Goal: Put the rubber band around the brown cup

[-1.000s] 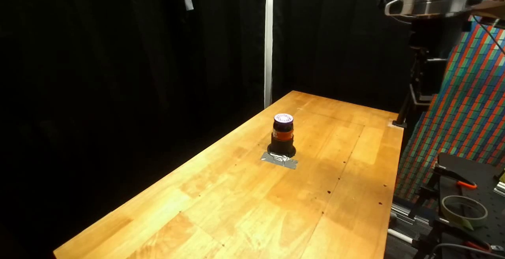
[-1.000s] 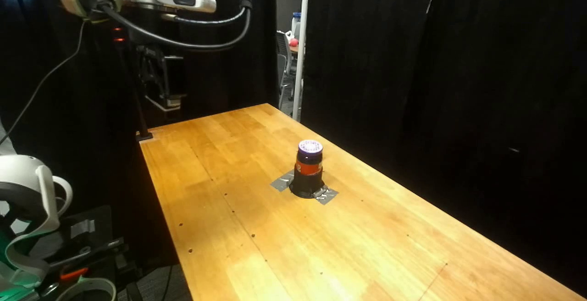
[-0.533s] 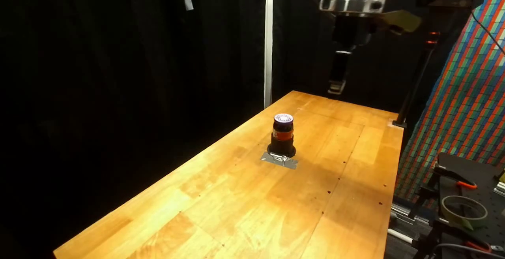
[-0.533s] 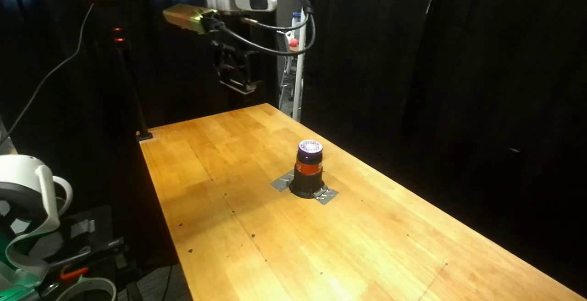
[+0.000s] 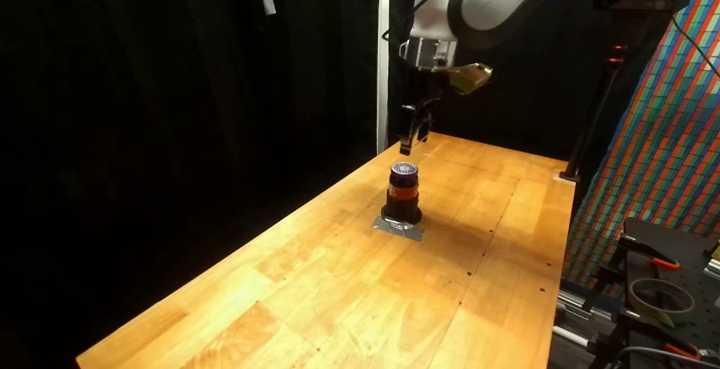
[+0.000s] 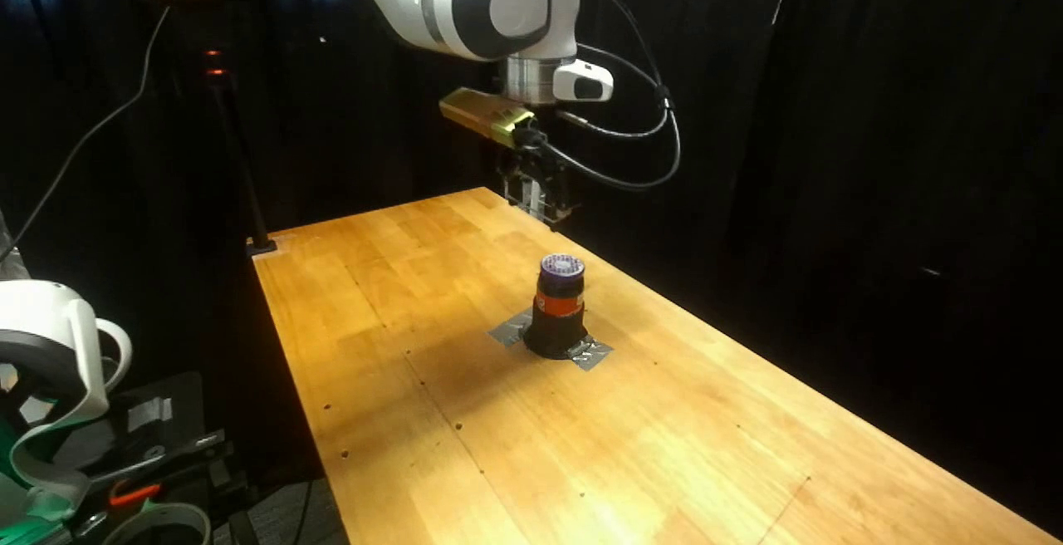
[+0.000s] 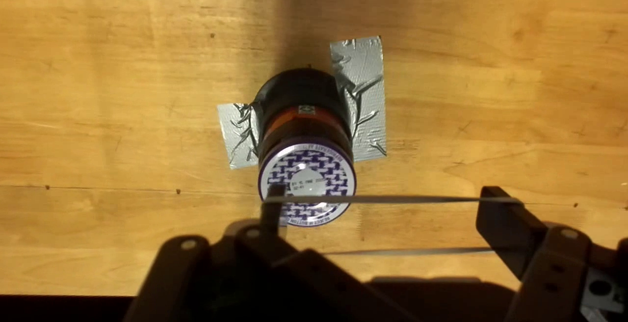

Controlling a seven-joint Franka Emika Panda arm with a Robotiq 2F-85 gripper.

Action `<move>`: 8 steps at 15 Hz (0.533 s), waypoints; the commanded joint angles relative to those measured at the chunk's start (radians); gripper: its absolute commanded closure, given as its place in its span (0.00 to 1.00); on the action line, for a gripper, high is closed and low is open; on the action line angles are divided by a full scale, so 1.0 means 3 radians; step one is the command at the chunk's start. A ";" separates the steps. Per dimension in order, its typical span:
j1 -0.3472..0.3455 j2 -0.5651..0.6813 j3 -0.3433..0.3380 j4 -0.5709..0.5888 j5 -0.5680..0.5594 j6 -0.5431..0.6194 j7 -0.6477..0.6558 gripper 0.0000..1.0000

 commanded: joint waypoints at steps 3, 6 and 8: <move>0.0030 0.0597 -0.0089 0.0585 -0.0032 0.0093 0.0025 0.00; 0.0051 0.0767 -0.0150 0.0722 -0.0066 0.0144 0.0078 0.00; 0.0044 0.0864 -0.0182 0.0801 -0.0062 0.0125 0.0079 0.00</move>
